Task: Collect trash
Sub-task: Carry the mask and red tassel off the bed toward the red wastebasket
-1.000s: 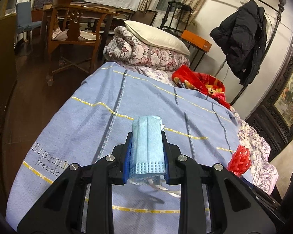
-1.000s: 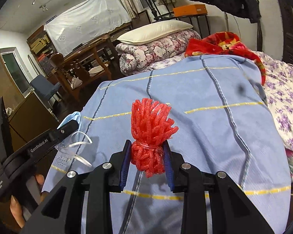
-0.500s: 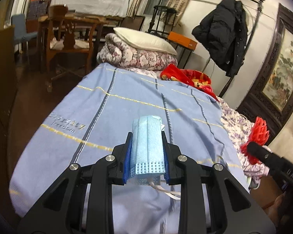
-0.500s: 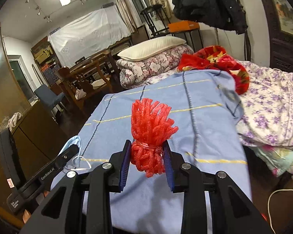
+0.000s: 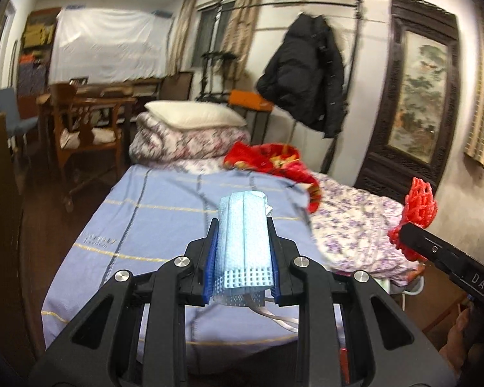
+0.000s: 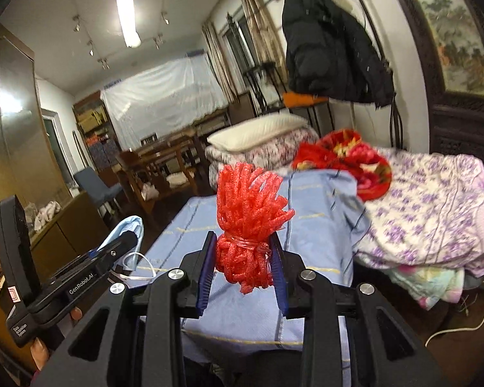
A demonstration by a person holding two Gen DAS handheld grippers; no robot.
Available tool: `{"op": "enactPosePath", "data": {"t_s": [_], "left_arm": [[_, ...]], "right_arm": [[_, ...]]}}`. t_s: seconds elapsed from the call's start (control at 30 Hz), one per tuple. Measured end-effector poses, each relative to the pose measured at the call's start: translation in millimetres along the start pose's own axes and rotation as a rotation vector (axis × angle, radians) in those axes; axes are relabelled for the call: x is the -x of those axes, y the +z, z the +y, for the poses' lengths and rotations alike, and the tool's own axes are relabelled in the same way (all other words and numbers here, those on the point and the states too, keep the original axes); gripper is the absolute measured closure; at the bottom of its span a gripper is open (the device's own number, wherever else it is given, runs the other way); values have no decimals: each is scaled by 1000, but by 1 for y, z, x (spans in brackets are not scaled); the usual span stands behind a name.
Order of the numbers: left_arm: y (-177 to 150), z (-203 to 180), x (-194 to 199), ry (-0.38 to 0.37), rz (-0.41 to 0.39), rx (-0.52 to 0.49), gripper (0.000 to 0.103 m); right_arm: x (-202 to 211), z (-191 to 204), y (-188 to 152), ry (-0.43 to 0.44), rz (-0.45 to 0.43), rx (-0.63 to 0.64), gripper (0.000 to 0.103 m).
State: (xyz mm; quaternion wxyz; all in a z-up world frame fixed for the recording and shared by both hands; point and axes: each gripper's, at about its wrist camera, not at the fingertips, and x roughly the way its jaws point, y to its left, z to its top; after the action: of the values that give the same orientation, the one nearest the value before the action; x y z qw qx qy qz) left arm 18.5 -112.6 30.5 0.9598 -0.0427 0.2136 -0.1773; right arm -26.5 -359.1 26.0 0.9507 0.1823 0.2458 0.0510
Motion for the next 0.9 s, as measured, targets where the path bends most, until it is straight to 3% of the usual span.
{"op": "enactPosePath", "data": {"t_s": [0.27, 0.5, 0.7, 0.9], "left_arm": [[6, -77, 67, -51, -97, -125, 76], [2, -145, 101, -142, -117, -233, 75], [-7, -192, 97, -197, -95, -321, 75], [-25, -230, 66, -234, -27, -379, 75]], "right_arm": [[99, -21, 0, 36, -135, -3, 71], [167, -40, 5, 25, -249, 14, 70], [196, -62, 4, -10, -292, 12, 70], [198, -93, -4, -55, -272, -22, 70]]}}
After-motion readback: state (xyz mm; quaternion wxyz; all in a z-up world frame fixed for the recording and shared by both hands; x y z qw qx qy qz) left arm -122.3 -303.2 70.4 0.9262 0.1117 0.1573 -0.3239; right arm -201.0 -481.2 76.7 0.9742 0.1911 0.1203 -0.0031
